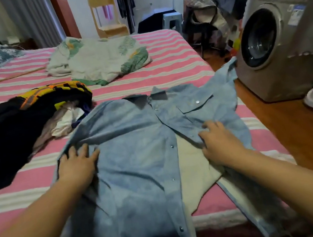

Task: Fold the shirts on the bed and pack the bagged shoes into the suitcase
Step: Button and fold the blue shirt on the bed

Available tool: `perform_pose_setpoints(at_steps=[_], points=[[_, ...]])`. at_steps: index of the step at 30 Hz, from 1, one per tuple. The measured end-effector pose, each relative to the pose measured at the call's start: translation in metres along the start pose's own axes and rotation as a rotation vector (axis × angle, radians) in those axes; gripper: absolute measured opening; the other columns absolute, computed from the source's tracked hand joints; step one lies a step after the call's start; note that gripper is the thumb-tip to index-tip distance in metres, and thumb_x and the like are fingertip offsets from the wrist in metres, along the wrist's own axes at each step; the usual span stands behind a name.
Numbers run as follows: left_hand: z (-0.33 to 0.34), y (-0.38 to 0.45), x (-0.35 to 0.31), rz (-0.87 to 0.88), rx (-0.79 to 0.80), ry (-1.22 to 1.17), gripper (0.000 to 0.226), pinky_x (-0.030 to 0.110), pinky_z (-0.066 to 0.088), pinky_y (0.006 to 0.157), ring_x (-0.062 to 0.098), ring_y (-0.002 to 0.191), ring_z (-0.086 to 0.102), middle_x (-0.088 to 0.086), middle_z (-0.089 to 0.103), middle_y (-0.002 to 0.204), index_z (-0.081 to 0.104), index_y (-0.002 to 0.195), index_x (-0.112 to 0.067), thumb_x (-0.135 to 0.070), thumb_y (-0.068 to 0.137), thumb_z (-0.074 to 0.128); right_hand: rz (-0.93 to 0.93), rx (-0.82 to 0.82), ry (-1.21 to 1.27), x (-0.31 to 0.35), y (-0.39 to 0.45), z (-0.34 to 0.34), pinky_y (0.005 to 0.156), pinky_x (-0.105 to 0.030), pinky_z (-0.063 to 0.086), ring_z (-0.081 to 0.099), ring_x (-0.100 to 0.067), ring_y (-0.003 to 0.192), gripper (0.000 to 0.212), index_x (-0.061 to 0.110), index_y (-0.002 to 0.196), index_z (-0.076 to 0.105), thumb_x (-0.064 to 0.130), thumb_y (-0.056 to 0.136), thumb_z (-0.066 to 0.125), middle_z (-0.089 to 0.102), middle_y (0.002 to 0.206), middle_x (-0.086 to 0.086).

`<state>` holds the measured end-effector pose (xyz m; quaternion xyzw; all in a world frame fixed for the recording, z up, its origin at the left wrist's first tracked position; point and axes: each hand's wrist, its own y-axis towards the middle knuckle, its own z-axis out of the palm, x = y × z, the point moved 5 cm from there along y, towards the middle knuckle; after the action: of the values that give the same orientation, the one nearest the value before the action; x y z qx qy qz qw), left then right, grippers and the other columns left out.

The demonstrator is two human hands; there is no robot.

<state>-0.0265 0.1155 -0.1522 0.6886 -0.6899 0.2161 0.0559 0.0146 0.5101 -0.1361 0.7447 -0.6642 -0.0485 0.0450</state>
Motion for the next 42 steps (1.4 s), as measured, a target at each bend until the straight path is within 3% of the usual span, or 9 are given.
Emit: perform_pose_setpoints(at_steps=[4, 7, 10, 13, 19, 24, 31, 36, 42], points=[[-0.055, -0.042, -0.091, 0.051, -0.272, -0.522, 0.038, 0.047, 0.047, 0.099, 0.039, 0.121, 0.051, 0.014, 0.055, 0.13, 0.068, 0.116, -0.018, -0.034, 0.094, 0.041, 0.036, -0.098, 0.171, 0.017, -0.001, 0.001, 0.071, -0.043, 0.05, 0.06, -0.037, 0.094, 0.021, 0.015, 0.098, 0.066, 0.004, 0.08, 0.063, 0.066, 0.098, -0.011], [-0.073, -0.072, -0.173, 0.115, -0.136, -0.937, 0.037, 0.044, 0.049, 0.093, 0.039, 0.113, 0.058, 0.015, 0.061, 0.12, 0.063, 0.112, -0.012, -0.04, 0.098, 0.044, 0.228, -0.074, 0.537, 0.014, -0.001, 0.007, 0.077, -0.039, 0.048, 0.065, -0.034, 0.098, 0.014, 0.015, 0.102, 0.072, 0.019, 0.095, 0.061, 0.073, 0.099, -0.011], [-0.064, -0.064, -0.197, 0.008, -0.061, -1.006, 0.048, 0.043, 0.046, 0.094, 0.038, 0.12, 0.056, 0.015, 0.058, 0.127, 0.056, 0.122, -0.011, -0.051, 0.099, 0.047, 0.256, -0.118, 0.814, 0.02, 0.0, -0.013, 0.061, -0.032, 0.04, 0.062, -0.014, 0.071, 0.025, 0.015, 0.071, 0.067, 0.016, 0.095, 0.062, 0.067, 0.068, 0.002], [-0.056, -0.045, -0.192, -0.045, -0.064, -1.191, 0.023, 0.035, 0.043, 0.076, 0.035, 0.103, 0.061, 0.01, 0.064, 0.102, 0.055, 0.091, -0.017, -0.038, 0.099, 0.054, 0.276, -0.199, 0.989, 0.034, -0.007, -0.036, 0.05, -0.017, 0.032, 0.042, 0.002, 0.05, 0.037, 0.022, 0.059, 0.058, 0.014, 0.094, 0.063, 0.05, 0.047, 0.018], [-0.071, -0.065, -0.168, -0.072, 0.049, -1.919, 0.023, 0.027, 0.044, 0.059, 0.015, 0.062, 0.057, 0.001, 0.066, 0.066, 0.066, 0.075, -0.011, -0.017, 0.096, 0.067, 0.289, -0.079, 1.096, 0.049, -0.009, -0.029, 0.082, -0.02, 0.05, 0.067, 0.002, 0.089, 0.018, 0.017, 0.106, 0.079, 0.016, 0.095, 0.065, 0.076, 0.096, 0.012], [-0.079, -0.068, -0.161, -0.047, 0.03, -2.022, 0.016, 0.036, 0.058, 0.076, 0.02, 0.076, 0.071, 0.011, 0.078, 0.083, 0.078, 0.085, -0.006, -0.01, 0.096, 0.067, 0.25, -0.062, 1.196, 0.057, -0.012, -0.035, 0.074, -0.012, 0.049, 0.068, 0.005, 0.086, 0.015, 0.021, 0.102, 0.081, 0.019, 0.093, 0.069, 0.077, 0.091, 0.014], [-0.078, -0.072, -0.161, -0.09, -0.025, -1.96, 0.017, 0.027, 0.053, 0.064, 0.015, 0.072, 0.07, 0.003, 0.077, 0.076, 0.079, 0.081, -0.012, -0.012, 0.095, 0.067, 0.193, -0.087, 0.906, 0.071, -0.013, -0.04, 0.083, -0.028, 0.051, 0.067, -0.009, 0.091, 0.017, 0.025, 0.101, 0.081, 0.02, 0.091, 0.068, 0.074, 0.093, 0.008], [-0.075, -0.075, -0.165, -0.121, 0.033, -2.056, 0.016, 0.021, 0.052, 0.057, 0.011, 0.066, 0.07, 0.007, 0.077, 0.076, 0.077, 0.082, -0.01, -0.006, 0.094, 0.067, 0.154, -0.127, 0.68, 0.076, -0.016, -0.041, 0.068, -0.018, 0.036, 0.061, -0.014, 0.084, 0.023, 0.029, 0.109, 0.078, 0.024, 0.093, 0.063, 0.06, 0.082, 0.006], [-0.075, -0.076, -0.167, -0.177, 0.044, -2.118, 0.015, 0.023, 0.055, 0.057, 0.015, 0.064, 0.07, 0.011, 0.076, 0.074, 0.075, 0.08, -0.006, -0.001, 0.092, 0.067, 0.171, -0.11, 0.766, 0.076, -0.016, -0.038, 0.067, -0.006, 0.036, 0.06, -0.011, 0.083, 0.022, 0.022, 0.11, 0.078, 0.02, 0.092, 0.066, 0.067, 0.087, 0.003]])
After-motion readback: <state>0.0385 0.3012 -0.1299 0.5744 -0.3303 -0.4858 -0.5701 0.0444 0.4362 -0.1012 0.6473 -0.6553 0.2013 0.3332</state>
